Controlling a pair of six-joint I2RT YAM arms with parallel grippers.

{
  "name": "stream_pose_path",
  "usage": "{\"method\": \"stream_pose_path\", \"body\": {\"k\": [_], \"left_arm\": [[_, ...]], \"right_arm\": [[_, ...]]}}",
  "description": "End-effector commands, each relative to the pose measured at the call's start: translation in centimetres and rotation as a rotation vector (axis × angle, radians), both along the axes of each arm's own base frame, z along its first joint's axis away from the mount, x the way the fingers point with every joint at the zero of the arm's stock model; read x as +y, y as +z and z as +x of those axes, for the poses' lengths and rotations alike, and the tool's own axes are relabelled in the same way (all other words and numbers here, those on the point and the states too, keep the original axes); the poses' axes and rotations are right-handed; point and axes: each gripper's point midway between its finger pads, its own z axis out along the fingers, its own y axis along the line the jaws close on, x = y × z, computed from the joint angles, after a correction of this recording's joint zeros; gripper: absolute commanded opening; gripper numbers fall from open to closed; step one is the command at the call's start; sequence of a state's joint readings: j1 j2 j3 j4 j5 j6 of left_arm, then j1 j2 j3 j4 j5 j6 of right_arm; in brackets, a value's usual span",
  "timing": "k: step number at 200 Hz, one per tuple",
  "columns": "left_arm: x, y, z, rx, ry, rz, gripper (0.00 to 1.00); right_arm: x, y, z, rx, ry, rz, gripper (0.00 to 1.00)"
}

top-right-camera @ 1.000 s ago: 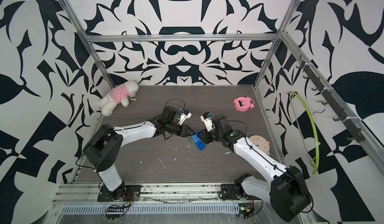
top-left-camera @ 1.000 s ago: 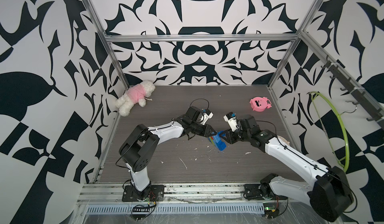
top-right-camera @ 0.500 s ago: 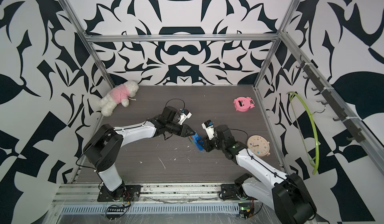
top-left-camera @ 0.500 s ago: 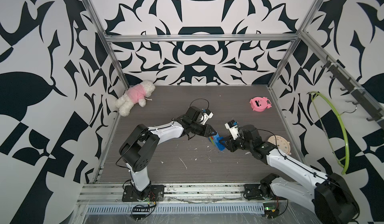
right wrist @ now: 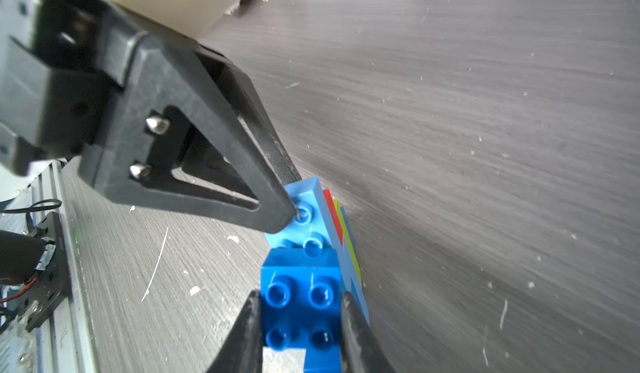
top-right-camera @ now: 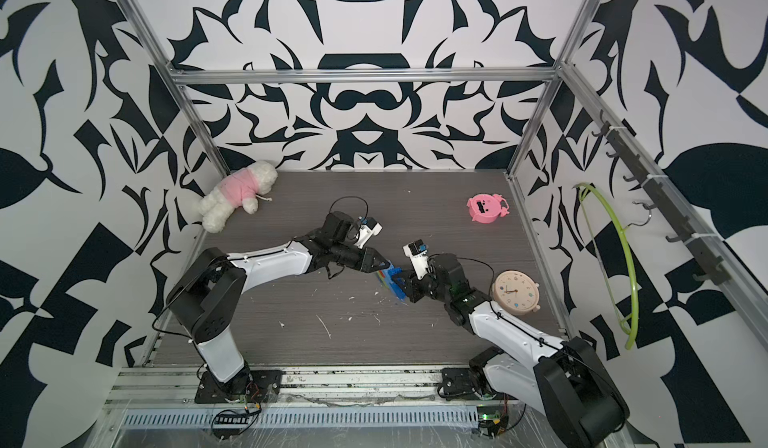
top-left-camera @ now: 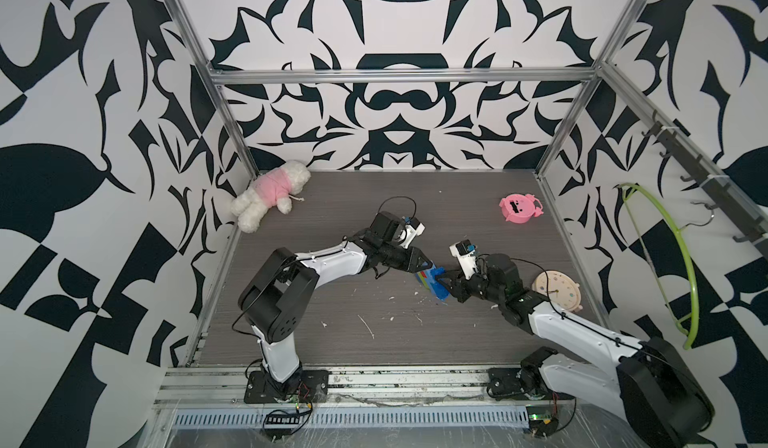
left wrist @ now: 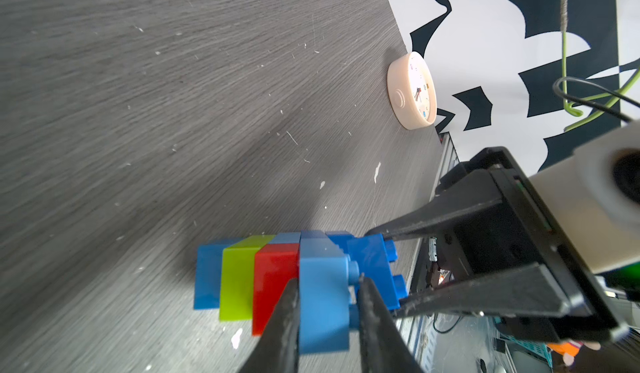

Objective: Assemble a heart with lego
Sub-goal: Assemble the lego brick with the lego brick.

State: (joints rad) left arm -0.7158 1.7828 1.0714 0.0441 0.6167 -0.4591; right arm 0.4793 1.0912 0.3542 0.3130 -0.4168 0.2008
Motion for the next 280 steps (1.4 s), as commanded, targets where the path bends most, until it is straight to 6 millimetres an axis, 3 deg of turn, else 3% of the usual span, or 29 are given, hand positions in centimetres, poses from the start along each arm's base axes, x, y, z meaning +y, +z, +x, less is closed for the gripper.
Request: {"method": "stream_pose_path", "body": {"k": [1, 37, 84, 124, 187, 244, 280], "left_arm": [[-0.3, -1.1, -0.5, 0.029, -0.025, 0.011, 0.25], [-0.4, -1.1, -0.5, 0.031, -0.03, 0.009, 0.25], [-0.6, -1.1, -0.6, 0.032, -0.048, 0.009, 0.23], [0.5, -1.1, -0.1, 0.046, -0.033, -0.019, 0.19], [2.4, 2.2, 1.9, 0.1, 0.051, -0.27, 0.17], [4.0, 1.1, 2.2, 0.184, 0.066, -0.311, 0.16], [4.5, 1.2, 2.9, 0.23, 0.071, -0.382, 0.16]], "right_arm": [[0.9, 1.1, 0.0, -0.071, 0.051, 0.044, 0.16], [1.3, 0.7, -0.3, -0.087, 0.09, 0.036, 0.16], [0.8, -0.6, 1.4, -0.052, 0.049, -0.07, 0.15], [1.4, 1.0, 1.0, -0.058, 0.073, -0.03, 0.14], [2.0, 4.2, 0.6, -0.008, 0.109, -0.019, 0.15], [2.6, 6.0, 0.7, 0.102, 0.237, -0.186, 0.15], [4.1, 6.6, 2.2, 0.212, 0.305, -0.233, 0.15]]}}
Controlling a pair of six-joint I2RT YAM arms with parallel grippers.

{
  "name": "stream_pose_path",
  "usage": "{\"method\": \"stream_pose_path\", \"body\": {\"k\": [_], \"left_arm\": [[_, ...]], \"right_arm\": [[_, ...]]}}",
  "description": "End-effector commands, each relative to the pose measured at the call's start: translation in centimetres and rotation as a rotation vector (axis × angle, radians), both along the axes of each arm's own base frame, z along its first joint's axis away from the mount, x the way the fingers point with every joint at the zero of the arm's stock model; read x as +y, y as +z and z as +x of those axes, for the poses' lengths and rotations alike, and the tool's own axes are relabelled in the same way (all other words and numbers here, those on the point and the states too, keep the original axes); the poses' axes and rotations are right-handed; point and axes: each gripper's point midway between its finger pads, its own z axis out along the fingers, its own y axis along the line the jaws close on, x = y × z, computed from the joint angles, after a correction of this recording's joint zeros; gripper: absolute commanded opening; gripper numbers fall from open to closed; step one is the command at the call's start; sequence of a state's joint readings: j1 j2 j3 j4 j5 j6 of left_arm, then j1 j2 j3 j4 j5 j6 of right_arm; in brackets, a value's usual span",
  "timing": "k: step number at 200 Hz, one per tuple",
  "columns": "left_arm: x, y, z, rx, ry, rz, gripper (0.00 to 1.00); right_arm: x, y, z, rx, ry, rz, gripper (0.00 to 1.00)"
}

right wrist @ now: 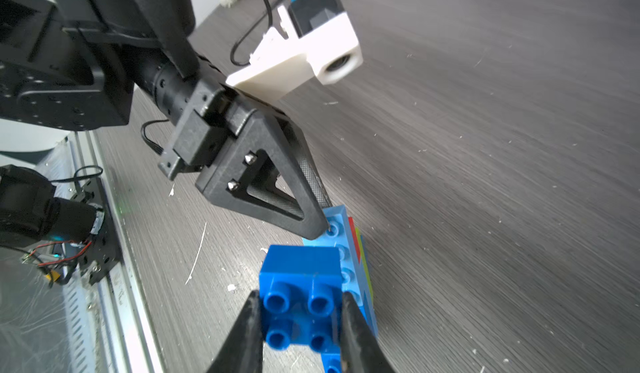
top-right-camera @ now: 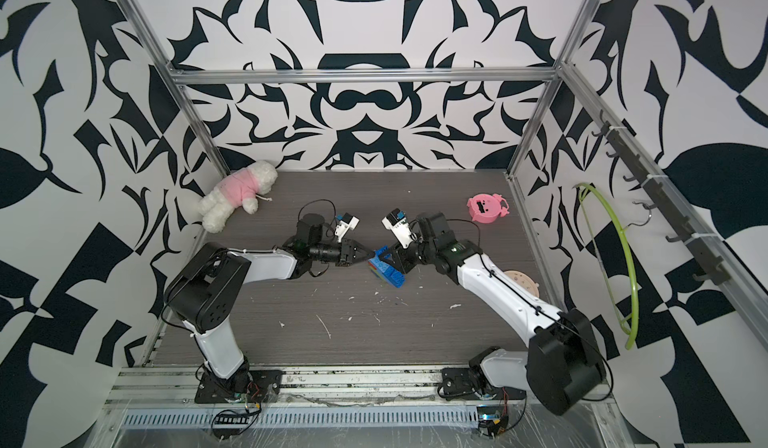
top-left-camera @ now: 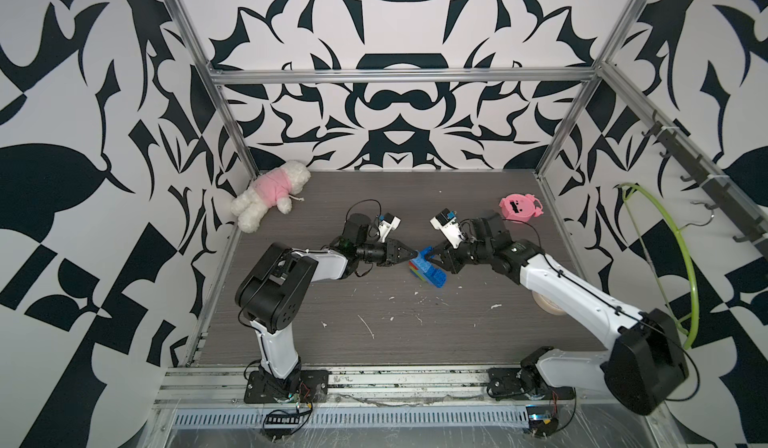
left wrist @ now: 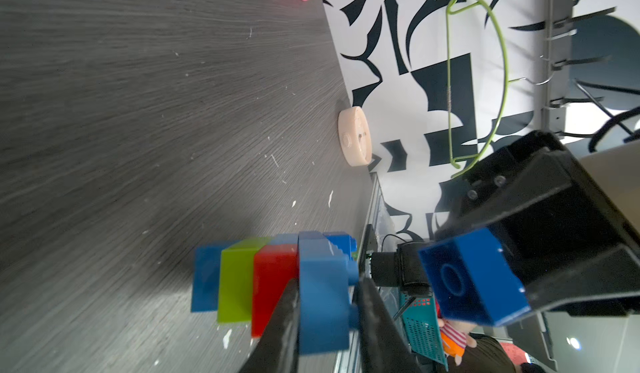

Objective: Assemble a heart with lego
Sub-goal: Assemble the lego brick with the lego brick.

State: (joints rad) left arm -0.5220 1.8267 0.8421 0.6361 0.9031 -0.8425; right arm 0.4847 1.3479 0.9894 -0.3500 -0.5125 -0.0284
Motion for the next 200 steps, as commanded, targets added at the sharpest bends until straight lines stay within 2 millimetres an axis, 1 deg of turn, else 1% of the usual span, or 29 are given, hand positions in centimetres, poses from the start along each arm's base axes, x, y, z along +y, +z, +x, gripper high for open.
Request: {"method": "stream_pose_path", "body": {"k": [1, 13, 28, 51, 73, 95, 113, 140, 179, 200], "left_arm": [[0.3, 0.1, -0.1, 0.032, -0.028, -0.07, 0.16], [0.4, -0.3, -0.1, 0.043, -0.032, -0.071, 0.15], [0.8, -0.6, 0.0, 0.049, -0.028, -0.072, 0.15], [1.1, -1.3, 0.0, 0.065, -0.028, -0.068, 0.15], [1.2, -1.9, 0.1, 0.078, -0.023, -0.064, 0.15], [1.3, -2.0, 0.2, 0.086, -0.02, -0.07, 0.15], [1.3, -2.1, 0.3, 0.089, -0.019, -0.073, 0.15], [1.3, -2.0, 0.3, 0.089, -0.016, -0.088, 0.14], [1.4, -2.0, 0.7, 0.099, 0.0, -0.116, 0.12], [1.4, -2.3, 0.7, 0.104, 0.002, -0.111, 0.12]], "right_arm": [[0.5, -0.2, -1.1, 0.104, 0.096, -0.067, 0.15], [0.5, -0.1, -0.9, 0.119, 0.124, -0.114, 0.14], [-0.1, -0.3, -0.5, 0.123, 0.136, -0.188, 0.14], [-0.2, -0.6, -0.3, 0.117, 0.163, -0.23, 0.14], [0.6, -1.4, -0.7, 0.097, 0.193, -0.279, 0.14], [1.3, -2.3, -0.6, 0.095, 0.202, -0.325, 0.14], [1.6, -3.1, 0.0, 0.076, 0.195, -0.369, 0.14], [1.4, -3.6, 1.3, 0.049, 0.161, -0.407, 0.14], [1.6, -3.5, 2.3, 0.03, 0.138, -0.416, 0.14], [1.9, -3.6, 2.6, 0.023, 0.136, -0.401, 0.14]]}}
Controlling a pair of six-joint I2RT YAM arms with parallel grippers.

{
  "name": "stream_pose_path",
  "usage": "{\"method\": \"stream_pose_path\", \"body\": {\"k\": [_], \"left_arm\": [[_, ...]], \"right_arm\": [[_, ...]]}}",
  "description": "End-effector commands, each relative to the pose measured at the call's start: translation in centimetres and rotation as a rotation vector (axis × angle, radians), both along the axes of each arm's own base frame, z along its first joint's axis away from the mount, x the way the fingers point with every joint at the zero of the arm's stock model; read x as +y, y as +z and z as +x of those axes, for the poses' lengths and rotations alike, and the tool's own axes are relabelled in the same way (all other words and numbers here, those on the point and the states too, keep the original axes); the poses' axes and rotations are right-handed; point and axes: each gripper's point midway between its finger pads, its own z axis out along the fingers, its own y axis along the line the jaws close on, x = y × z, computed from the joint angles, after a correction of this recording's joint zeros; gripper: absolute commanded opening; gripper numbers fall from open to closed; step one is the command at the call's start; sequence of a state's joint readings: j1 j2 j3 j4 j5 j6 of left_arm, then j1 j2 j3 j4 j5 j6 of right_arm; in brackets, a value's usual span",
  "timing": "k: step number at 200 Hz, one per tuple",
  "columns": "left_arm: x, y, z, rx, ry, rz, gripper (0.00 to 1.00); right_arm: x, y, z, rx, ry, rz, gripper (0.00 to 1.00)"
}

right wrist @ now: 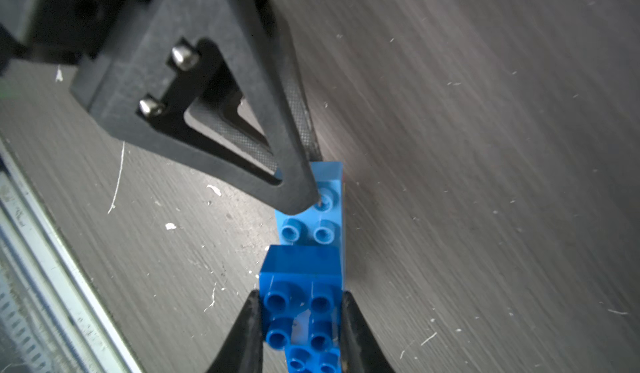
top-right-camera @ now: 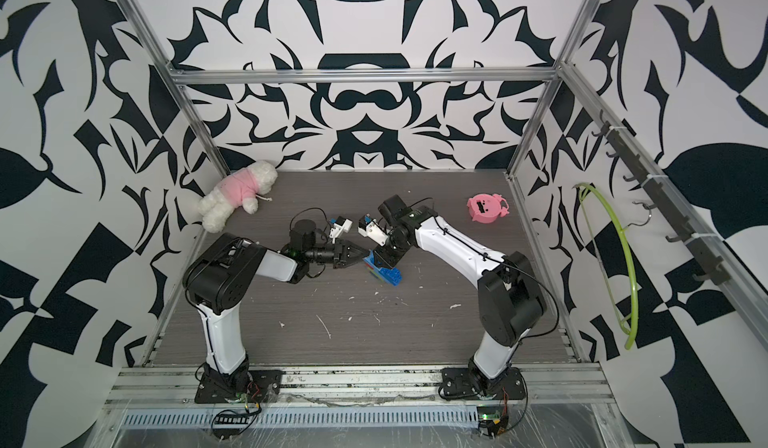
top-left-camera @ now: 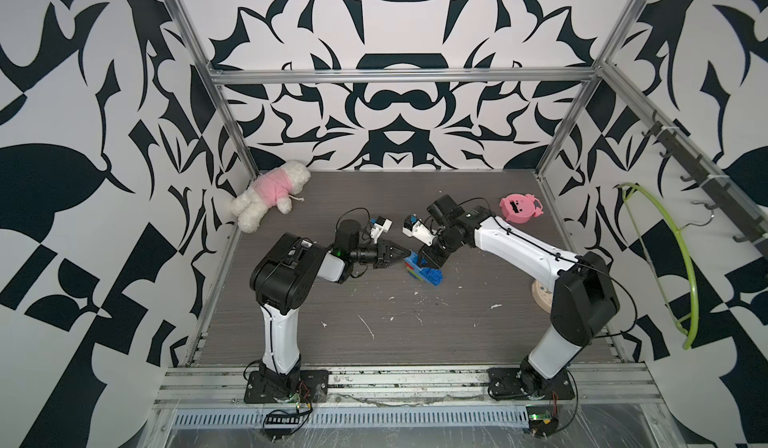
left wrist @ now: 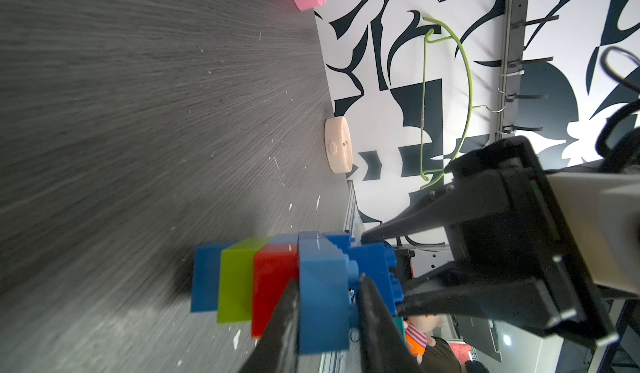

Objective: Assemble a heart with lego
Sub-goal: Assemble the lego brick with the lego brick.

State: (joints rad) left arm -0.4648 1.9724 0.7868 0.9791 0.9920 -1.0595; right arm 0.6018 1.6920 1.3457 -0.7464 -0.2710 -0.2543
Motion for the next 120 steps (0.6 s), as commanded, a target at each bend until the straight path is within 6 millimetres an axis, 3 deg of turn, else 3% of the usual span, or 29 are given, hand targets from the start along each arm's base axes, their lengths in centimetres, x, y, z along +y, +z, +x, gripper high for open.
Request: {"method": "stream_pose_path", "body": {"k": [1, 42, 120], "left_arm": [[0.1, -0.3, -0.3, 0.001, -0.01, -0.012, 0.12], [0.1, -0.8, -0.5, 0.011, -0.016, -0.009, 0.12], [0.2, -1.1, -0.4, 0.013, -0.013, -0.005, 0.12]], "right_arm": [[0.6, 1.6, 1.4, -0.065, -0.012, 0.027, 0.14], [1.3, 0.6, 2.0, -0.035, 0.008, 0.021, 0.13], [1.1, -1.5, 0.0, 0.077, 0.096, -0.02, 0.13]]}}
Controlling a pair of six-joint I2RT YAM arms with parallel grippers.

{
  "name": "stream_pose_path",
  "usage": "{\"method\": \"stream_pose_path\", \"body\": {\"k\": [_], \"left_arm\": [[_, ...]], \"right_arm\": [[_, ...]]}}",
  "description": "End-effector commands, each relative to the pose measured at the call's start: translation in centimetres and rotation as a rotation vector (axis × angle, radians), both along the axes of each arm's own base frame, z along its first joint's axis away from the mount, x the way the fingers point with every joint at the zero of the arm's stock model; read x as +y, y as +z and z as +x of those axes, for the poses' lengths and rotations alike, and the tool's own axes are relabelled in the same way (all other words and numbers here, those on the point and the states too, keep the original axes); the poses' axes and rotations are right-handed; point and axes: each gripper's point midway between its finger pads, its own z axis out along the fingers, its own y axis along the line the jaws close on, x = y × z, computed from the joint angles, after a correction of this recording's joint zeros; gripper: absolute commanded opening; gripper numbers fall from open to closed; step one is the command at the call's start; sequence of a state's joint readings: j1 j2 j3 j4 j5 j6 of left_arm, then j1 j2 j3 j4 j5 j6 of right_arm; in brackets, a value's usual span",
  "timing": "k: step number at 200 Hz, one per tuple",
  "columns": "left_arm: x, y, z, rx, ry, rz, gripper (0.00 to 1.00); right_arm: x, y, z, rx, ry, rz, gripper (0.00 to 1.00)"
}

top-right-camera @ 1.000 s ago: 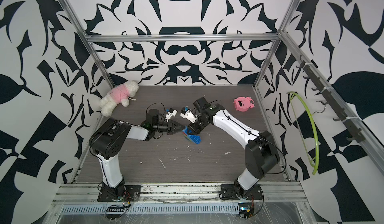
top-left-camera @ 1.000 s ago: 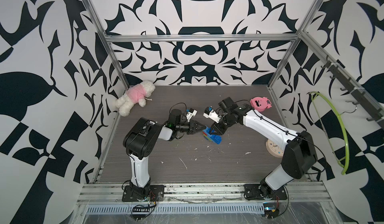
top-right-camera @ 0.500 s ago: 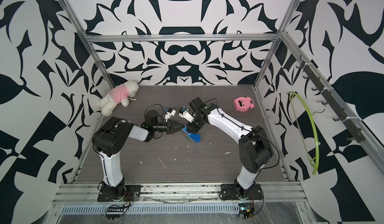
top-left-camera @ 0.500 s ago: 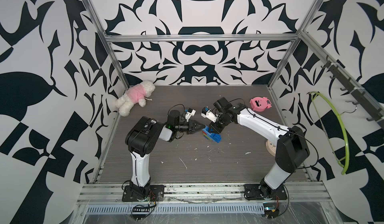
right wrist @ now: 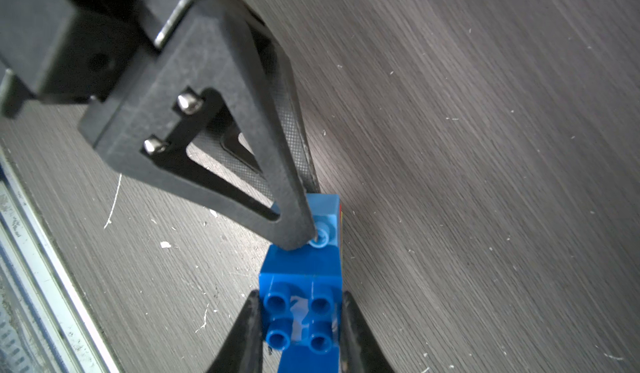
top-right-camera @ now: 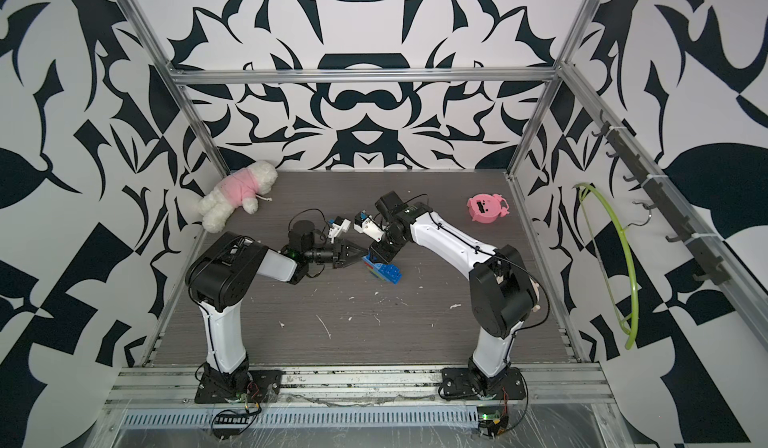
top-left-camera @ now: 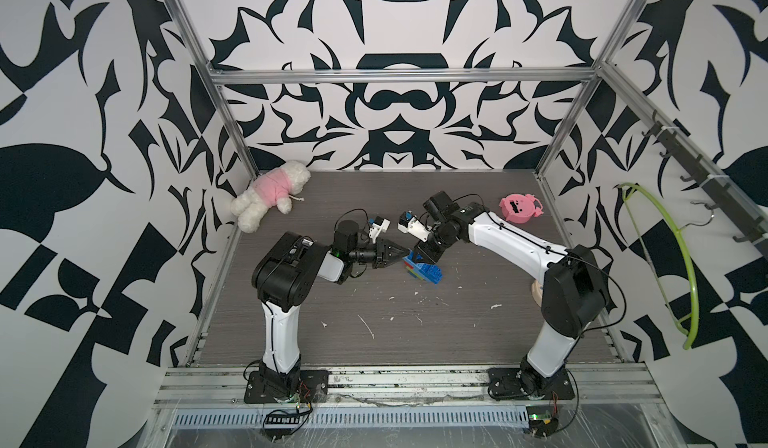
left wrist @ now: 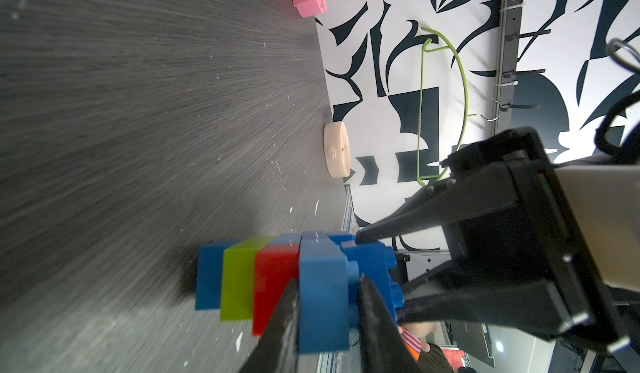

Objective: Assemble a heart with lego
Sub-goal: Assemble the lego brick with the lego brick.

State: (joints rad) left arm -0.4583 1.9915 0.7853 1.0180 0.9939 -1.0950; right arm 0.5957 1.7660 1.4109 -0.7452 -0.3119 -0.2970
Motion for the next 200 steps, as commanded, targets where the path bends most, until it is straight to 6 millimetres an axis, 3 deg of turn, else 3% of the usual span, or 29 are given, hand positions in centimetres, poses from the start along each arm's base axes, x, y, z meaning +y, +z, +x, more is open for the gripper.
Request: {"method": "stream_pose_path", "body": {"k": [1, 95, 119, 167, 200], "left_arm": [[0.0, -0.9, -0.7, -0.006, -0.023, 0.004, 0.12], [0.1, -1.0, -0.5, -0.008, -0.015, 0.011, 0.12], [0.1, -1.1, -0.5, -0.008, -0.014, 0.014, 0.12], [0.1, -0.8, -0.5, -0.016, -0.012, 0.012, 0.12], [0.1, -0.8, -0.4, -0.018, -0.009, 0.018, 0.12]], "right_arm": [[-0.3, -1.1, -1.2, 0.068, 0.05, -0.044, 0.13], [-1.6, -2.3, -1.2, 0.102, 0.06, -0.16, 0.11], [-1.0, -2.5, -1.2, 0.074, 0.062, -0.177, 0.11], [-0.6, -5.1, -3.1, 0.157, 0.111, -0.236, 0.11], [-0.6, -5.8, -3.1, 0.205, 0.09, -0.274, 0.11]]}}
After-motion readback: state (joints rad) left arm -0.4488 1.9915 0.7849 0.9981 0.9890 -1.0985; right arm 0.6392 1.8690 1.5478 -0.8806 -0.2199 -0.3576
